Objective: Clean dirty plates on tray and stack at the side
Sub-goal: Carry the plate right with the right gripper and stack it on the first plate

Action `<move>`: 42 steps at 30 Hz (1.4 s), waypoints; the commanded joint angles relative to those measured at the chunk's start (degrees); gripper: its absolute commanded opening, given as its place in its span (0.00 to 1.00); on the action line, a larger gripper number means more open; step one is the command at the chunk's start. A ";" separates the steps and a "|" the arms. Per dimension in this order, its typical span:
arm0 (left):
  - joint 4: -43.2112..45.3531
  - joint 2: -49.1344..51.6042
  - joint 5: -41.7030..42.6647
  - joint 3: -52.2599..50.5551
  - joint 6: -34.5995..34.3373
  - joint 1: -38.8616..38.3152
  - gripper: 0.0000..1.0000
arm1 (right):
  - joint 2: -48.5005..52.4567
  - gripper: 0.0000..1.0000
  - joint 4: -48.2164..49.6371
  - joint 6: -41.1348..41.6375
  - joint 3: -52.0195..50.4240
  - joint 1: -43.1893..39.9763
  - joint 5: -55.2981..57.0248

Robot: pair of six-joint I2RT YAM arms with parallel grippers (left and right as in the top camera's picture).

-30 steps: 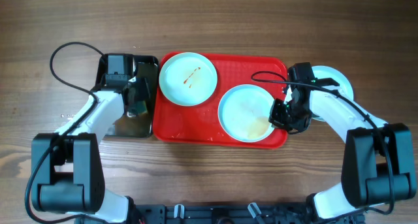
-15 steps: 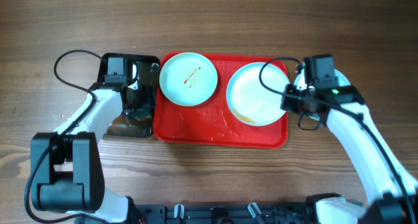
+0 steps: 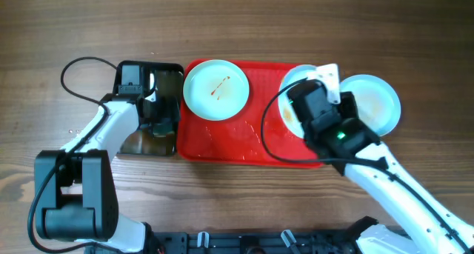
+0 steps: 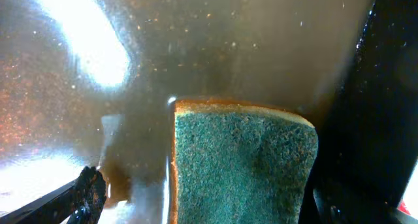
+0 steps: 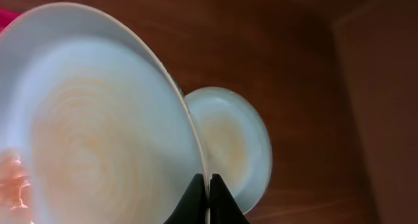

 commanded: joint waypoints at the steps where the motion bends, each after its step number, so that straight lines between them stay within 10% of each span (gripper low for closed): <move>1: 0.11 0.55 2.64 -0.26 0.09 -0.59 1.00 | -0.83 0.04 3.85 -5.40 1.38 4.44 14.97; 6: 0.11 0.55 2.64 -0.26 0.09 -0.59 1.00 | -0.83 0.04 9.88 -11.13 1.38 5.07 16.46; 11: 0.11 0.55 2.64 -0.26 0.09 -0.59 1.00 | -0.59 0.04 9.46 1.57 1.25 0.52 5.27; 25: -0.17 0.57 2.64 -0.26 0.09 -0.59 1.00 | 8.44 0.04 4.13 22.49 1.25 -46.56 -34.40; 29: -0.15 0.55 2.64 -0.26 0.09 -0.59 1.00 | 13.64 0.04 2.29 22.08 1.25 -47.45 -36.04; 31: -0.15 0.55 2.64 -0.26 0.09 -0.59 1.00 | 13.40 0.43 3.32 20.83 1.31 -47.45 -41.29; 42: -0.11 0.55 2.64 -0.26 0.09 -0.59 1.00 | 7.82 0.51 -1.14 5.86 13.20 -31.76 -68.91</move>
